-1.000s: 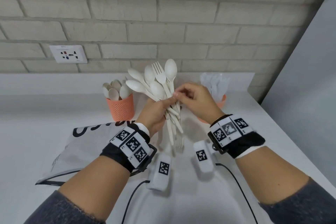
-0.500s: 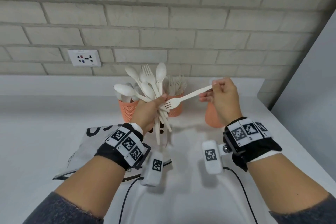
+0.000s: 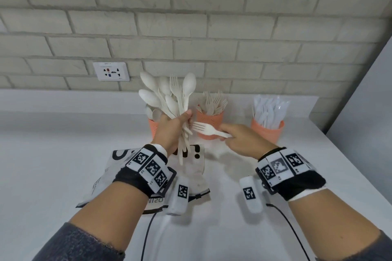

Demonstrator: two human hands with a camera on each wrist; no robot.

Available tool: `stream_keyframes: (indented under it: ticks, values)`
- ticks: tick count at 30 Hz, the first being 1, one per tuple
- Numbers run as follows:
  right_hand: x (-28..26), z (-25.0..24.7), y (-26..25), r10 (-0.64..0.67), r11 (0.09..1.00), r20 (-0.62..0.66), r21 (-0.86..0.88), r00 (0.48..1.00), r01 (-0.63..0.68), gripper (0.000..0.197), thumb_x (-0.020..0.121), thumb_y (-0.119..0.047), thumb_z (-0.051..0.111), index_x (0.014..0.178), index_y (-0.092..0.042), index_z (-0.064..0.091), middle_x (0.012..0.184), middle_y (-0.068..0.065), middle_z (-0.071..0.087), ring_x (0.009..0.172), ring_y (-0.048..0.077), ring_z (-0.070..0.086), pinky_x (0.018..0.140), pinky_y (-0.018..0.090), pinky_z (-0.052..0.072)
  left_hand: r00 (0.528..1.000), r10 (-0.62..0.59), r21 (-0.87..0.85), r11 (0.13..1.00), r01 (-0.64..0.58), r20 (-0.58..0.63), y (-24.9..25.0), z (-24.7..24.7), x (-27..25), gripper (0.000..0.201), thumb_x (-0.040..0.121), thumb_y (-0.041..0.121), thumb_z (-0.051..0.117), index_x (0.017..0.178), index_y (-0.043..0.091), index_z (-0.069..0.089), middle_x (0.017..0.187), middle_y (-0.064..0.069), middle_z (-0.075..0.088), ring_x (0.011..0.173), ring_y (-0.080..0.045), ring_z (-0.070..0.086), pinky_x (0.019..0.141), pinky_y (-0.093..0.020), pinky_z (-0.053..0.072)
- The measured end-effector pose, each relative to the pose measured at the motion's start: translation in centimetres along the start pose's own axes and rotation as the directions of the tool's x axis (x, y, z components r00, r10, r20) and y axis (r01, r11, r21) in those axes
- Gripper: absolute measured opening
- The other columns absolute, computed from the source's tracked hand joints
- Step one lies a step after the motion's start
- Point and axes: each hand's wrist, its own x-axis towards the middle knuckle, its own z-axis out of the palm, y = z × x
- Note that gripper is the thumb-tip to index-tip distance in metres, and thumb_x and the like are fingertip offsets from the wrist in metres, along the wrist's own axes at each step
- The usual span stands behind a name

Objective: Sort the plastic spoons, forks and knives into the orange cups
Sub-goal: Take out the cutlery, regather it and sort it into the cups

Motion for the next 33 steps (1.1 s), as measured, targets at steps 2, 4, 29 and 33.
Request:
stream_keyframes:
  ticks: [2,4,29,33]
  values:
    - [0.2,-0.5,0.4,0.053,0.978,-0.116,0.207,0.992,-0.028,0.019,0.092,-0.01,0.047,0.077,-0.021,0.052,0.067,-0.005,0.048,0.056,0.009,0.041,0.051,0.02,0.031,0.999,-0.018,-0.025,1.0,0.019,0.027,0.5,-0.4,-0.2,0.012,0.089,0.006,0.059,0.077,0.009,0.059,0.058,0.0,0.059,0.047,-0.011,0.055,0.047,-0.025,0.047]
    - [0.7,-0.6,0.1,0.106,0.89,-0.223,0.456,0.969,0.008,0.018,0.09,-0.015,0.053,0.075,-0.023,0.057,0.06,-0.011,0.049,0.047,0.003,0.037,0.044,0.015,0.029,0.993,-0.006,0.002,1.0,0.006,0.115,0.8,-0.3,-0.7,0.018,0.088,0.009,0.06,0.071,0.012,0.058,0.055,-0.001,0.053,0.043,-0.01,0.049,0.046,-0.025,0.041]
    - [3.1,1.5,-2.8,0.168,0.409,-0.475,0.831,0.864,0.377,0.01,0.09,-0.012,0.058,0.082,-0.011,0.052,0.069,0.008,0.051,0.056,0.018,0.049,0.047,0.023,0.041,0.867,-0.272,0.076,0.961,0.265,0.418,0.6,0.4,-3.0,0.019,0.091,0.013,0.038,0.084,0.006,0.054,0.06,-0.007,0.051,0.04,-0.014,0.042,0.039,-0.019,0.033]
    - [3.0,1.4,-2.6,0.147,0.417,-0.465,0.83,0.873,0.371,0.014,0.094,-0.02,0.052,0.082,-0.013,0.053,0.068,0.01,0.053,0.051,0.017,0.05,0.043,0.018,0.039,0.876,-0.268,0.116,0.963,0.242,0.401,0.4,0.7,-3.0,0.015,0.091,0.014,0.041,0.088,0.006,0.054,0.061,-0.006,0.052,0.045,-0.015,0.042,0.041,-0.02,0.034]
